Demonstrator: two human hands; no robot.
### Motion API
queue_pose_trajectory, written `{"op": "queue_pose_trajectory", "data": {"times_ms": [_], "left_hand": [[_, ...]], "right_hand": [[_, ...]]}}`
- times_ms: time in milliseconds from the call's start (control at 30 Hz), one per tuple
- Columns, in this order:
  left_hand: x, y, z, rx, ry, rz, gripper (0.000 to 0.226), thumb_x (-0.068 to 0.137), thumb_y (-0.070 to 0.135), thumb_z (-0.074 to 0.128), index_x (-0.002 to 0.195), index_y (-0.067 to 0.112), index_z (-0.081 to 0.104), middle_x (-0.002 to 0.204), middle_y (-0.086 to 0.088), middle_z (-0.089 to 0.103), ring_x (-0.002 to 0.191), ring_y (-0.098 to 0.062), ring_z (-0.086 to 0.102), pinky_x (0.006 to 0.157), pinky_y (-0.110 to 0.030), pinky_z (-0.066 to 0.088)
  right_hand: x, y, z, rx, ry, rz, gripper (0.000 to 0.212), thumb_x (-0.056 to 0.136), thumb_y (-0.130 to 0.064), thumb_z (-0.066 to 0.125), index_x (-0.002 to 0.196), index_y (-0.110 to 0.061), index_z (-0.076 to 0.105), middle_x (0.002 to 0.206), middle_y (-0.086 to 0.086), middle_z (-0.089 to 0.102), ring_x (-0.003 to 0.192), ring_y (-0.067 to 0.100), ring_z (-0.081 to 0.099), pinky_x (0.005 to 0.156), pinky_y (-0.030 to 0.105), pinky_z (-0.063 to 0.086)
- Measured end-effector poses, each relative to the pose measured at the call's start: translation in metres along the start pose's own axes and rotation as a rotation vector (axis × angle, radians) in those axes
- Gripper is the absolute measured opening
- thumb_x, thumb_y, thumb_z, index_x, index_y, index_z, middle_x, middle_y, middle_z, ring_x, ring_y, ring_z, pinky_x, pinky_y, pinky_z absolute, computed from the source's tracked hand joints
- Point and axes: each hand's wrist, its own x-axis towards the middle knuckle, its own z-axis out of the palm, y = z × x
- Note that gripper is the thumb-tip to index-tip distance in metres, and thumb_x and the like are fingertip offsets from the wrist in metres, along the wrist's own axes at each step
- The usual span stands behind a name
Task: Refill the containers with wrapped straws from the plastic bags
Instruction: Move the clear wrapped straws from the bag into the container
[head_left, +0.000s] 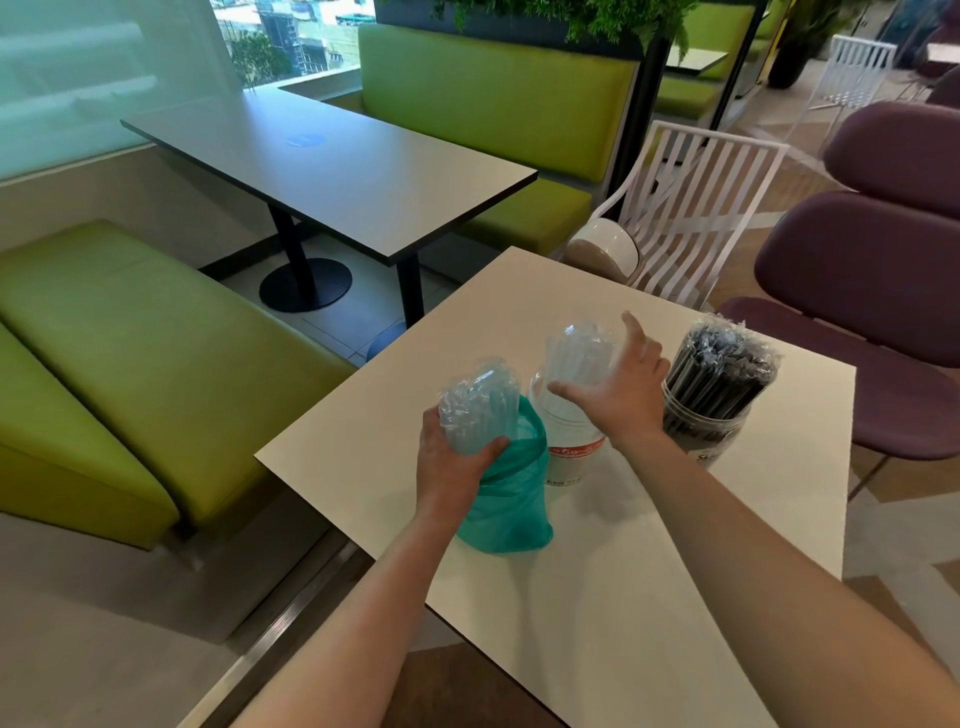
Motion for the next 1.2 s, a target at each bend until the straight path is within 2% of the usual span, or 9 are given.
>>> {"op": "queue_pose_trajectory", "data": {"times_ms": [133, 333, 500, 767, 867, 933, 1000, 1133, 1200], "left_hand": [[-0.001, -0.001, 0.001, -0.01, -0.001, 0.001, 0.073, 0.068, 0.04, 0.087, 0.122, 0.03, 0.038, 0.122, 0.005, 0.054, 0.114, -0.019, 0.055, 0.093, -0.036, 0.053], [-0.002, 0.001, 0.0, -0.02, 0.003, 0.003, 0.072, 0.068, 0.038, 0.087, 0.12, 0.031, 0.038, 0.121, 0.004, 0.054, 0.111, -0.018, 0.055, 0.09, -0.032, 0.052], [-0.002, 0.0, -0.001, -0.037, -0.005, 0.004, 0.073, 0.067, 0.039, 0.087, 0.12, 0.033, 0.038, 0.122, 0.004, 0.054, 0.113, -0.019, 0.055, 0.093, -0.036, 0.053], [-0.003, 0.001, -0.002, -0.051, -0.028, -0.006, 0.074, 0.068, 0.04, 0.087, 0.123, 0.033, 0.037, 0.124, 0.005, 0.053, 0.114, -0.019, 0.055, 0.093, -0.035, 0.053], [-0.004, 0.003, -0.005, -0.059, -0.029, 0.0, 0.071, 0.069, 0.038, 0.086, 0.12, 0.034, 0.037, 0.12, 0.007, 0.052, 0.111, -0.016, 0.054, 0.088, -0.027, 0.05], [-0.006, 0.004, -0.006, -0.071, -0.028, 0.002, 0.071, 0.069, 0.038, 0.087, 0.12, 0.034, 0.038, 0.118, 0.008, 0.053, 0.11, -0.016, 0.055, 0.087, -0.026, 0.05], [-0.008, 0.005, -0.008, -0.08, -0.031, 0.006, 0.069, 0.07, 0.036, 0.086, 0.12, 0.033, 0.038, 0.115, 0.009, 0.054, 0.106, -0.014, 0.055, 0.081, -0.019, 0.049], [-0.011, 0.01, -0.01, -0.057, -0.031, 0.026, 0.067, 0.07, 0.033, 0.087, 0.117, 0.032, 0.039, 0.104, 0.017, 0.052, 0.093, -0.001, 0.055, 0.069, -0.008, 0.044], [-0.012, 0.011, -0.011, -0.062, -0.043, 0.025, 0.066, 0.07, 0.029, 0.087, 0.116, 0.031, 0.04, 0.101, 0.02, 0.053, 0.088, 0.007, 0.053, 0.064, -0.005, 0.045]], "right_hand": [[-0.007, 0.011, 0.01, 0.017, -0.039, 0.167, 0.124, 0.058, -0.055, 0.086, 0.151, -0.016, 0.013, 0.144, 0.015, 0.032, 0.133, 0.035, 0.034, 0.107, 0.048, 0.034], [0.013, 0.011, 0.005, 0.249, -0.111, 0.231, 0.068, 0.067, -0.023, 0.088, 0.123, -0.004, 0.054, 0.123, 0.014, 0.056, 0.106, 0.029, 0.058, 0.087, 0.036, 0.048], [0.028, 0.005, 0.003, 0.176, -0.136, 0.225, 0.053, 0.06, -0.023, 0.092, 0.101, -0.009, 0.059, 0.107, 0.015, 0.061, 0.087, 0.033, 0.067, 0.08, 0.043, 0.057], [0.004, 0.011, 0.014, 0.315, -0.156, 0.198, 0.077, 0.071, -0.008, 0.083, 0.139, -0.008, 0.047, 0.125, 0.012, 0.055, 0.104, 0.029, 0.062, 0.096, 0.045, 0.051], [-0.018, 0.003, 0.008, 0.363, -0.009, 0.193, 0.08, 0.076, -0.007, 0.079, 0.145, -0.006, 0.038, 0.129, 0.01, 0.045, 0.107, 0.019, 0.058, 0.101, 0.029, 0.044], [-0.038, -0.005, 0.006, 0.404, 0.126, 0.157, 0.073, 0.078, -0.004, 0.076, 0.142, -0.009, 0.041, 0.125, 0.006, 0.039, 0.092, -0.003, 0.051, 0.089, 0.01, 0.038], [-0.056, -0.013, 0.007, 0.434, 0.177, 0.077, 0.059, 0.078, 0.0, 0.072, 0.131, -0.011, 0.049, 0.121, 0.006, 0.041, 0.084, -0.003, 0.044, 0.082, 0.005, 0.037], [-0.075, -0.022, 0.019, 0.49, -0.096, -0.032, 0.043, 0.082, -0.006, 0.068, 0.123, -0.017, 0.058, 0.111, 0.0, 0.057, 0.085, 0.009, 0.055, 0.082, 0.025, 0.054], [-0.077, -0.026, 0.022, 0.531, -0.267, -0.027, 0.051, 0.084, -0.011, 0.069, 0.133, -0.017, 0.053, 0.117, -0.003, 0.06, 0.088, 0.006, 0.056, 0.079, 0.02, 0.054]]}}
